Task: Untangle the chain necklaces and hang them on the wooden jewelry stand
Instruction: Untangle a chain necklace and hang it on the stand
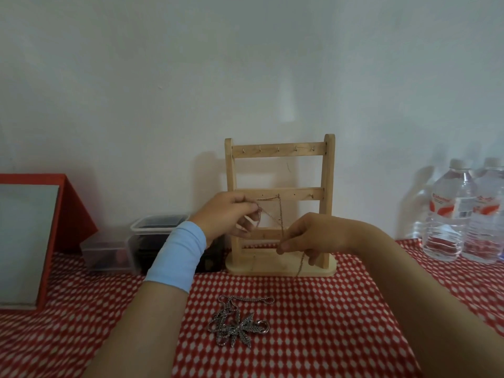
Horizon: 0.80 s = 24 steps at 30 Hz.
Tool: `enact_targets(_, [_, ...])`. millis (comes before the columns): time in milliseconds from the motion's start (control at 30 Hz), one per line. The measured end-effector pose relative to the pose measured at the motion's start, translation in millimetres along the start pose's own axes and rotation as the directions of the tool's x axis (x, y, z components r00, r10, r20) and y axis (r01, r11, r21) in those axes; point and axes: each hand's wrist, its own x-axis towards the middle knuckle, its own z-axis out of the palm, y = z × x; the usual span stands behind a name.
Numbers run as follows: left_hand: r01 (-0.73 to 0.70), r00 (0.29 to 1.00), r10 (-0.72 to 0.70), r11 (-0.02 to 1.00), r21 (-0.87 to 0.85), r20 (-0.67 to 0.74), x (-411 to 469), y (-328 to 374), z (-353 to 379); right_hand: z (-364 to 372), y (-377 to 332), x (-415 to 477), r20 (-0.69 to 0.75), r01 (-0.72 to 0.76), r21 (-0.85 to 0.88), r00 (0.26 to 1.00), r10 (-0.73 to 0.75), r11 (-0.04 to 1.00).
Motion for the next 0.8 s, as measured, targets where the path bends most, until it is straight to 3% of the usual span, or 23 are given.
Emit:
enact_targets(133, [-0.044,0.995,0.018,0.963,-0.264,-0.099,2,3,1,-3,-5,-6,-0.029,0.044,0.027,0.999,-0.043,0.999])
enact_targets(233, [-0.067,0.996,0.034,0.908,-0.415,-0.086,3,7,3,-3,-7,-6,-0.088,0.094,0.022,0.992,-0.092,0.995])
enact_targets(333, [-0.138,0.990,0.118,0.920,-0.367,-0.076,2,9,6,4,-4,5,-0.177,0.169,0.314,0.977,-0.118,0.934])
enact_targets(400, [-0.185,0.982,0.166,0.934,-0.304,-0.088,2,12,11,13,-7,10,-0.155,0.193,0.578,0.980,-0.126,0.792])
enact_targets(467, [-0.202,0.979,0.181,0.934,-0.294,-0.098,1,13,16,23,-14,11,-0.103,0.212,0.693,0.975,-0.196,0.689])
enact_targets(567, [-0.199,0.978,0.168,0.925,-0.324,-0.121,1,16,20,32,-18,11,-0.035,0.208,0.674,0.968,-0.250,0.709])
enact_targets(733, [-0.177,0.983,0.111,0.794,-0.582,-0.147,1,21,17,22,-10,7,0.024,0.132,0.642,0.981,-0.192,0.755])
enact_targets(800, [-0.176,0.978,0.076,0.805,-0.567,-0.194,4,19,11,13,-8,3,0.029,0.092,0.595,0.990,-0.135,0.799])
